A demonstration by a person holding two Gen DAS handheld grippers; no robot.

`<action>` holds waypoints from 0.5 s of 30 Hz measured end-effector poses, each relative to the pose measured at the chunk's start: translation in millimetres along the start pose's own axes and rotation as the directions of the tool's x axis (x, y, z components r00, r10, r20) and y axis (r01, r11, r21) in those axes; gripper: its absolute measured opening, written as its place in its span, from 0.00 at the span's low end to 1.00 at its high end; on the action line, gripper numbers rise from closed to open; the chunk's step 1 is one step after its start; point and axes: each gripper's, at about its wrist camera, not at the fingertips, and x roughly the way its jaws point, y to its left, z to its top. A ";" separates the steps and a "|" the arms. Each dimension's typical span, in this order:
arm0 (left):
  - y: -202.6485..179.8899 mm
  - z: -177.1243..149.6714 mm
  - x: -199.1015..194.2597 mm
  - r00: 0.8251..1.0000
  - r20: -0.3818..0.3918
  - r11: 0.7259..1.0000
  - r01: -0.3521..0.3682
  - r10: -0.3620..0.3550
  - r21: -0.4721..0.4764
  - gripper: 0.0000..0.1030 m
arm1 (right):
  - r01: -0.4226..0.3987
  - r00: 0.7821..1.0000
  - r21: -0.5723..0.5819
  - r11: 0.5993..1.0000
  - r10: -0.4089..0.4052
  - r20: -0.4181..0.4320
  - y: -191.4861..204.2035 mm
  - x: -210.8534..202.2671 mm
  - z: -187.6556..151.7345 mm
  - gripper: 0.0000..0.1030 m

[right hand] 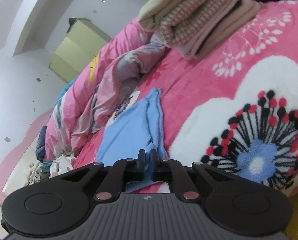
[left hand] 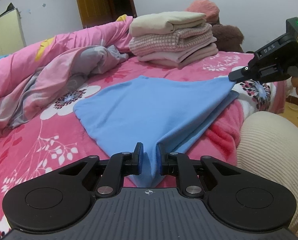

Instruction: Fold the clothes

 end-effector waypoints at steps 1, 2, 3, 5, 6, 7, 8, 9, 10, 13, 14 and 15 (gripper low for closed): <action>0.5 -0.1 -0.2 1.000 -0.001 1.000 -0.001 0.001 -0.001 0.13 | -0.003 1.000 -0.006 1.000 0.003 0.001 1.9 -0.5 -0.1 0.04; 0.7 -0.4 -0.4 1.000 -0.002 1.000 -0.002 0.002 -0.002 0.13 | -0.005 1.000 -0.011 1.000 0.005 0.001 3.0 -0.9 -0.4 0.04; 0.8 -0.7 -0.3 1.000 -0.003 1.000 -0.002 0.002 -0.001 0.13 | -0.007 1.000 -0.016 1.000 0.007 0.000 4.0 -1.4 -0.6 0.03; 0.8 -1.3 -0.1 1.000 -0.006 1.000 -0.003 0.003 0.001 0.13 | -0.007 1.000 -0.022 1.000 0.007 -0.004 4.8 -1.2 -1.7 0.03; 1.3 -1.7 -0.2 1.000 -0.007 1.000 -0.003 0.003 0.002 0.13 | -0.006 1.000 -0.023 1.000 0.006 -0.007 4.6 -0.7 -2.4 0.03; 1.8 -2.2 -0.3 1.000 -0.009 1.000 -0.003 0.003 0.002 0.13 | -0.004 1.000 -0.021 1.000 0.004 -0.012 4.0 0.5 -3.6 0.03; 2.1 -2.5 -0.5 1.000 -0.010 1.000 -0.004 0.004 0.002 0.13 | -0.002 1.000 -0.019 1.000 0.001 -0.017 3.4 1.6 -4.7 0.03; 2.3 -2.7 -0.7 1.000 -0.010 1.000 -0.004 0.004 0.002 0.13 | 0.004 1.000 -0.020 1.000 -0.004 -0.018 2.7 1.8 -5.7 0.03; 2.6 -2.9 -0.8 1.000 -0.011 1.000 -0.004 0.004 0.002 0.13 | 0.009 1.000 -0.022 1.000 -0.009 -0.020 2.1 2.0 -6.7 0.03; 1.7 -3.7 0.1 1.000 -0.023 1.000 0.003 -0.003 0.010 0.13 | 0.034 0.999 -0.030 0.999 -0.034 -0.020 -0.5 2.2 -9.0 0.03; 0.5 -4.6 0.7 1.000 -0.028 1.000 0.002 -0.002 0.017 0.15 | 0.040 0.999 -0.025 0.999 -0.040 -0.019 -2.8 2.5 -9.1 0.03; -0.7 -5.5 1.2 0.999 -0.034 1.000 0.001 0.000 0.025 0.15 | 0.046 0.999 -0.021 0.999 -0.046 -0.019 -5.2 2.7 -9.2 0.03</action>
